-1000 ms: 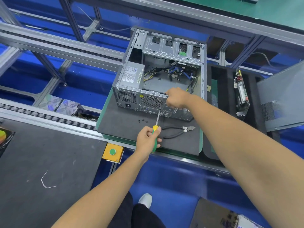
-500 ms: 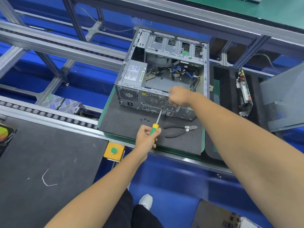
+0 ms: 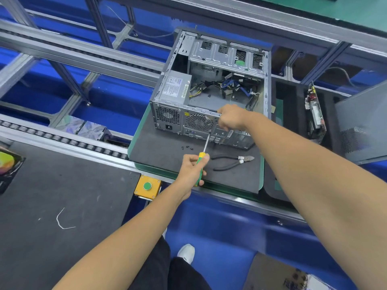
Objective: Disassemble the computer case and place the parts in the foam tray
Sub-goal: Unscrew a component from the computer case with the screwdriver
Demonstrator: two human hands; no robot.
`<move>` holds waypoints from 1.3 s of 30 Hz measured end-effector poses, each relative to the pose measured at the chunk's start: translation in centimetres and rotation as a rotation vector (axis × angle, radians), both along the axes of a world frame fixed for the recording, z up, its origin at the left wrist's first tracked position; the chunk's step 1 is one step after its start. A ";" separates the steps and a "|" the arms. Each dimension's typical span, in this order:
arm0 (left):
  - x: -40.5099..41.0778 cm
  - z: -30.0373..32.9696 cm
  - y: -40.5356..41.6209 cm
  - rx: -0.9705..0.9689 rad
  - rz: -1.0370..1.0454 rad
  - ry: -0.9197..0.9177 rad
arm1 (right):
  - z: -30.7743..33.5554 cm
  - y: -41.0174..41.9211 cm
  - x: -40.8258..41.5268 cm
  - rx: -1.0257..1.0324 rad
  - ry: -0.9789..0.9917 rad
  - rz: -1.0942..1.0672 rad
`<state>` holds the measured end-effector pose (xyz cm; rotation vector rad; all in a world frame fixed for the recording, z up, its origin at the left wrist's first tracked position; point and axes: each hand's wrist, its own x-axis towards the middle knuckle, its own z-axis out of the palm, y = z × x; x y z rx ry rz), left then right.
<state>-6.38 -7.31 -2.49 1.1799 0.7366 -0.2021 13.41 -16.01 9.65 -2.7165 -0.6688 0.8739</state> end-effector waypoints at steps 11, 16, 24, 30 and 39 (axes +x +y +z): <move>-0.3 -0.5 0.9 0.081 0.084 -0.101 | -0.7 -0.6 0.2 0.076 -0.003 0.081; -0.5 -0.6 0.8 0.086 0.096 -0.086 | -0.9 -0.7 0.3 0.089 0.013 0.081; -0.9 -0.9 0.1 0.217 0.094 -0.053 | -1.2 -0.6 0.6 0.091 -0.003 0.036; -0.6 -0.6 -0.1 -0.097 0.085 0.026 | -0.8 -0.6 0.2 0.080 -0.007 0.032; -1.5 -1.3 -0.6 -0.014 0.118 -0.091 | -1.0 -0.6 0.5 0.110 0.055 0.007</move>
